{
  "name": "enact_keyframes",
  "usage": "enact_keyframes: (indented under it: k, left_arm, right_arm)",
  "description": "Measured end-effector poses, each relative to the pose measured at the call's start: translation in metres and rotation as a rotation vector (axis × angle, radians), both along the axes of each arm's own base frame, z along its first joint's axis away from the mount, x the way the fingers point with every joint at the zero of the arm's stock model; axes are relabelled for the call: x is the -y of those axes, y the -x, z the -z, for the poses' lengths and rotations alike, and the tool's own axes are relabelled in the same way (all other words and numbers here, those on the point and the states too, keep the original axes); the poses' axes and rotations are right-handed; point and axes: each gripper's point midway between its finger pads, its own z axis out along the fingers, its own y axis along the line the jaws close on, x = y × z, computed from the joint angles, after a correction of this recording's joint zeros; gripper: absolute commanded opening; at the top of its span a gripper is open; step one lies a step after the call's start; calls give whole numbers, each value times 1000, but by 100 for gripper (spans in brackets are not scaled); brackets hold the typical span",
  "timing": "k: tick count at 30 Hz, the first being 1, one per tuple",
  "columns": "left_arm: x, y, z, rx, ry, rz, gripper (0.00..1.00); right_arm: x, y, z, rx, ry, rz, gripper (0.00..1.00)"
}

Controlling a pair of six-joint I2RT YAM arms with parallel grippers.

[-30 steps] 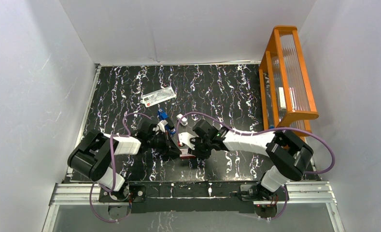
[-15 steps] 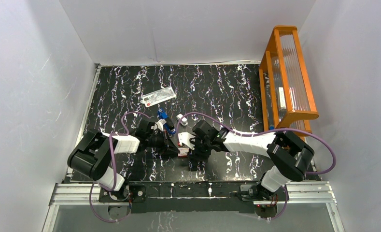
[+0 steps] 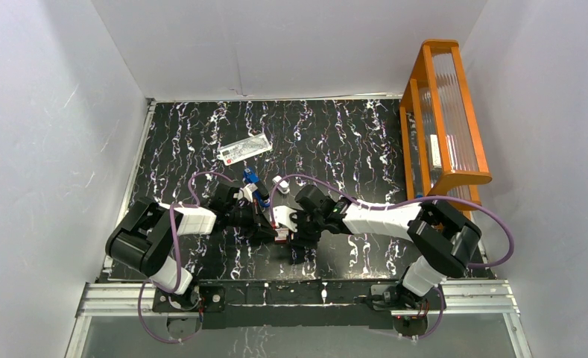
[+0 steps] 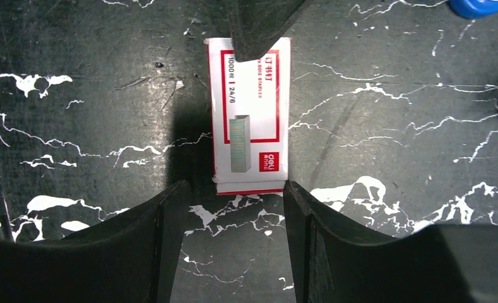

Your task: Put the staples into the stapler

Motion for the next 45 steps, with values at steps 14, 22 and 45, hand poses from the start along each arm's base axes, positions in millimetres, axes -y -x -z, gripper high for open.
enact_keyframes:
  k: [14,22,45]
  left_arm:
    - [-1,2,1,-8,-9,11,0]
    - [-1,2,0,-9,-8,10,0]
    - [-16,-1,-1,-20,-75,-14,0]
  right_arm:
    - [-3,4,5,-36,-13,-64,46]
    - [-3,3,5,-36,-11,-58,46]
    - [1,4,5,-32,17,-62,44]
